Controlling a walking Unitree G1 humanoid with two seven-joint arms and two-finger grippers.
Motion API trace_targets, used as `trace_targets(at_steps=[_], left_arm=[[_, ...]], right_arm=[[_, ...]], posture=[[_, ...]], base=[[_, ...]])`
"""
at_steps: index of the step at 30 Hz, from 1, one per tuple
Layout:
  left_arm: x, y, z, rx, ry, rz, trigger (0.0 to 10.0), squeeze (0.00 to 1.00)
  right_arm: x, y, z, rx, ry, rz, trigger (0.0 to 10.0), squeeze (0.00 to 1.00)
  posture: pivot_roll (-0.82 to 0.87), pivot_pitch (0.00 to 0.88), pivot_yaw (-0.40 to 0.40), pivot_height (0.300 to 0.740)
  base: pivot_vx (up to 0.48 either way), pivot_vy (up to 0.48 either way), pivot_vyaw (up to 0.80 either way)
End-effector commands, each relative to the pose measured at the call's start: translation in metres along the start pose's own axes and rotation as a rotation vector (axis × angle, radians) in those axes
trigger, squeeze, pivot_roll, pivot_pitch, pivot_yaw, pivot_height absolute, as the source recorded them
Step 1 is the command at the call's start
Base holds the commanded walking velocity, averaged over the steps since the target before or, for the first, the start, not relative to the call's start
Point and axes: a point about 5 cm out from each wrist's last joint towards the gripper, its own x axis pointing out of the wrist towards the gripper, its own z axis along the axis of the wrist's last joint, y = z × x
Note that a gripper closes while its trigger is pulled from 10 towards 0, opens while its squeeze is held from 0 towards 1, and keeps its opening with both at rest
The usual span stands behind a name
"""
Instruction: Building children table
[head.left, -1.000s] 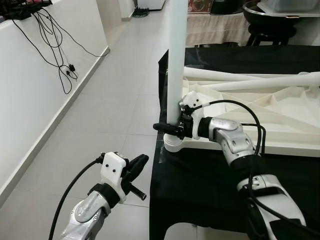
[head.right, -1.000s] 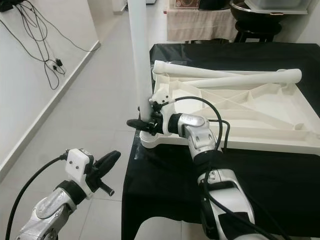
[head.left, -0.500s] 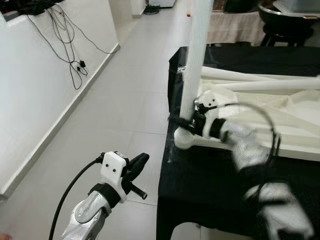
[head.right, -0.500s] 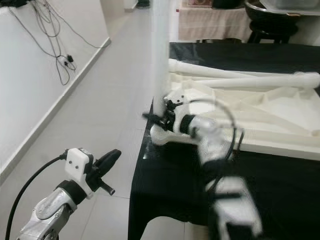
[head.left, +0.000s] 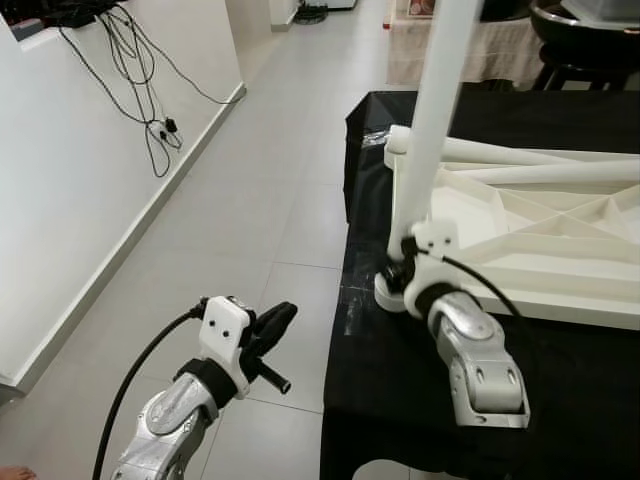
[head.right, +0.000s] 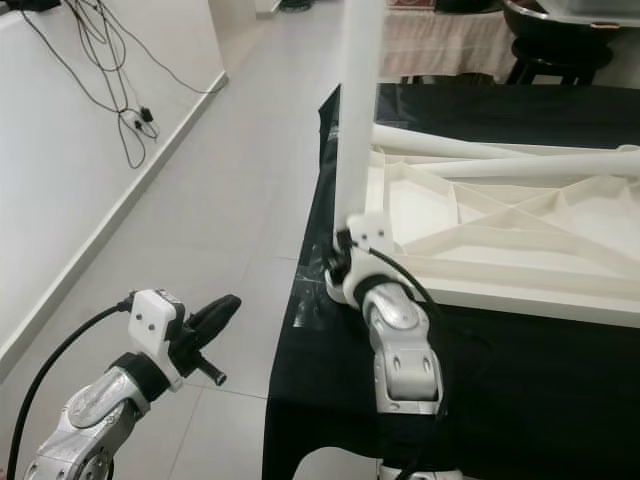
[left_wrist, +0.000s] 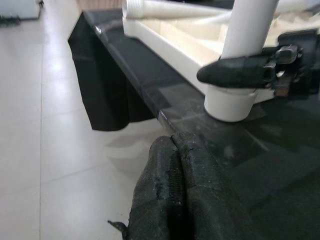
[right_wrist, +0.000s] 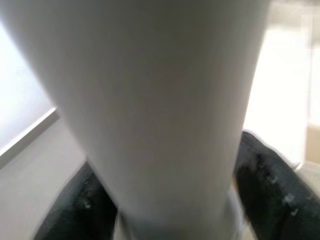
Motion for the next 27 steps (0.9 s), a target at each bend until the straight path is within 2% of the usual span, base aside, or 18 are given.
trace_targets(at_steps=[1, 4, 5, 6, 7, 10, 12, 13, 18, 19, 20, 21, 22, 27], left_arm=[[-0.001, 0.001, -0.003, -0.004, 0.011, 0.007, 10.0, 0.0], [-0.001, 0.0, -0.003, -0.004, 0.012, 0.004, 10.0, 0.0], [0.0, 0.0, -0.004, -0.005, 0.013, 0.001, 10.0, 0.0], [0.0, -0.001, -0.004, -0.006, 0.013, -0.001, 10.0, 0.0], [0.0, -0.001, -0.004, -0.007, 0.013, -0.002, 10.0, 0.0], [0.0, -0.003, -0.005, -0.008, 0.012, -0.005, 10.0, 0.0], [0.001, -0.004, -0.005, -0.008, 0.012, -0.005, 10.0, 0.0], [0.001, -0.006, -0.005, -0.009, 0.01, -0.004, 10.0, 0.0], [0.0, -0.008, -0.005, -0.01, 0.009, -0.003, 10.0, 0.0], [0.0, -0.009, -0.006, -0.011, 0.009, -0.003, 10.0, 0.0], [0.0, -0.009, -0.006, -0.012, 0.009, -0.003, 10.0, 0.0], [0.0, -0.009, -0.006, -0.012, 0.009, -0.003, 10.0, 0.0], [-0.001, -0.01, -0.006, -0.012, 0.01, -0.002, 10.0, 0.0], [-0.002, -0.012, -0.007, -0.016, 0.012, -0.005, 10.0, 0.0]], right_arm=[[0.003, 0.009, 0.0, 0.025, 0.017, 0.053, 10.0, 1.0], [0.007, 0.006, 0.016, 0.048, -0.063, 0.136, 10.0, 1.0], [0.01, 0.005, 0.023, 0.045, -0.095, 0.196, 10.0, 0.85], [0.013, 0.003, 0.031, 0.027, -0.12, 0.276, 10.0, 0.59], [0.016, 0.001, 0.037, -0.014, -0.139, 0.348, 10.0, 0.0], [0.022, -0.003, 0.044, -0.089, -0.146, 0.491, 10.0, 0.0], [0.025, -0.005, 0.045, -0.104, -0.139, 0.521, 10.0, 0.0], [0.032, -0.01, 0.045, -0.11, -0.107, 0.578, 10.0, 0.0], [0.038, -0.012, 0.045, -0.114, -0.078, 0.616, 10.0, 0.0], [0.04, -0.011, 0.044, -0.112, -0.058, 0.654, 4.7, 0.0], [0.042, -0.01, 0.043, -0.119, -0.047, 0.681, 2.1, 0.0], [0.042, -0.01, 0.043, -0.119, -0.047, 0.681, 2.1, 0.0], [0.043, -0.008, 0.042, -0.117, -0.04, 0.7, 0.0, 0.0], [0.046, -0.011, 0.037, -0.083, -0.027, 0.754, 0.0, 0.0]], posture=[[-0.01, 0.153, 0.075, 0.74], [0.0, 0.139, 0.071, 0.74], [0.01, 0.138, 0.071, 0.74], [0.01, 0.137, 0.067, 0.74], [0.01, 0.135, 0.067, 0.74], [0.02, 0.131, 0.063, 0.74], [0.02, 0.13, 0.062, 0.74], [0.03, 0.126, 0.054, 0.74], [0.03, 0.125, 0.05, 0.74], [0.03, 0.126, 0.052, 0.74], [0.04, 0.127, 0.052, 0.74], [0.04, 0.127, 0.052, 0.74], [0.04, 0.125, 0.052, 0.74], [0.03, 0.129, 0.051, 0.74]], base=[[0.0, 0.0, 0.0], [0.0, 0.0, 0.0], [0.0, 0.0, 0.0], [0.0, 0.0, 0.0], [0.0, 0.0, 0.0], [0.0, 0.0, 0.0], [0.0, 0.0, 0.0], [0.0, 0.0, 0.0], [0.0, 0.0, 0.0], [0.0, 0.0, 0.0], [0.0, 0.0, 0.0], [0.0, 0.0, 0.0], [0.0, 0.0, 0.0], [0.0, 0.0, 0.0]])
